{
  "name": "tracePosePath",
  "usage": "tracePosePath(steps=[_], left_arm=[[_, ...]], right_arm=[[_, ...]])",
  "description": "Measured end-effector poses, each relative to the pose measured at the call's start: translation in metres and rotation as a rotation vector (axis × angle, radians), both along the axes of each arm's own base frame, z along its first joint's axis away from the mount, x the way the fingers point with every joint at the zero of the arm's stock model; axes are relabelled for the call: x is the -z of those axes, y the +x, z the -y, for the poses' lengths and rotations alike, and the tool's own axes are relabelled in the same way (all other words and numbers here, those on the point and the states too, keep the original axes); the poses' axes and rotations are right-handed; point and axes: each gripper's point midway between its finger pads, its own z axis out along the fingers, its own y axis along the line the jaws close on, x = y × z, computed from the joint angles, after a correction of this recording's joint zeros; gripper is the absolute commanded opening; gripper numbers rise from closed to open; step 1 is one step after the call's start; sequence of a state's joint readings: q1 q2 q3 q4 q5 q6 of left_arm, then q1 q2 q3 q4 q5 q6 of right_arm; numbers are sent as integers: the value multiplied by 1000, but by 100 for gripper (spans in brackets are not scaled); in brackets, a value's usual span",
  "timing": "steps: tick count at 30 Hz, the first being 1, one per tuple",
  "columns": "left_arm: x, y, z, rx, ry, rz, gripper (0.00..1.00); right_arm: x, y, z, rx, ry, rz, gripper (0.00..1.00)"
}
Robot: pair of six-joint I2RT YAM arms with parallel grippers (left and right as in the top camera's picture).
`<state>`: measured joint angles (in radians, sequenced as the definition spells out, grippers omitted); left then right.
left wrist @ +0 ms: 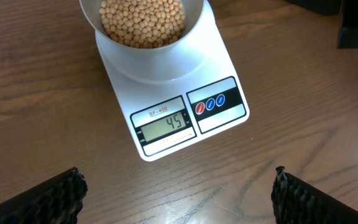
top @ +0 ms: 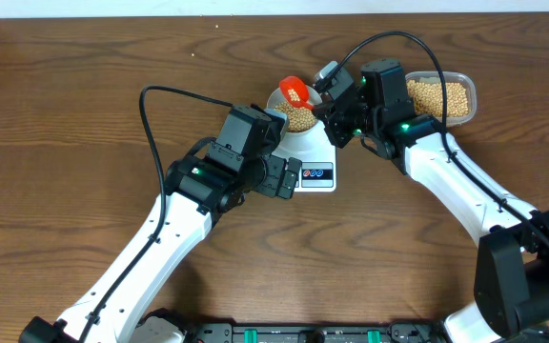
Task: Scoop item into bowl and weigh 50g on scale
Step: 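Tilt the red scoop slowly to trickle chickpeas into the bowl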
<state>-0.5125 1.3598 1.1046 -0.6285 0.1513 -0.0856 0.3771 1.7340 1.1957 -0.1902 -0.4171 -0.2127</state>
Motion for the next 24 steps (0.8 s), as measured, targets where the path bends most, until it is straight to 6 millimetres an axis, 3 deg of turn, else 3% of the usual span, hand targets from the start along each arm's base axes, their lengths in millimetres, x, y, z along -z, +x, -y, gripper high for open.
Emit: tracePosePath(steps=[24], left_arm=[[0,0,0,0,0,0,98]], right_arm=[[-2,2,-1,-42,-30,55,1]])
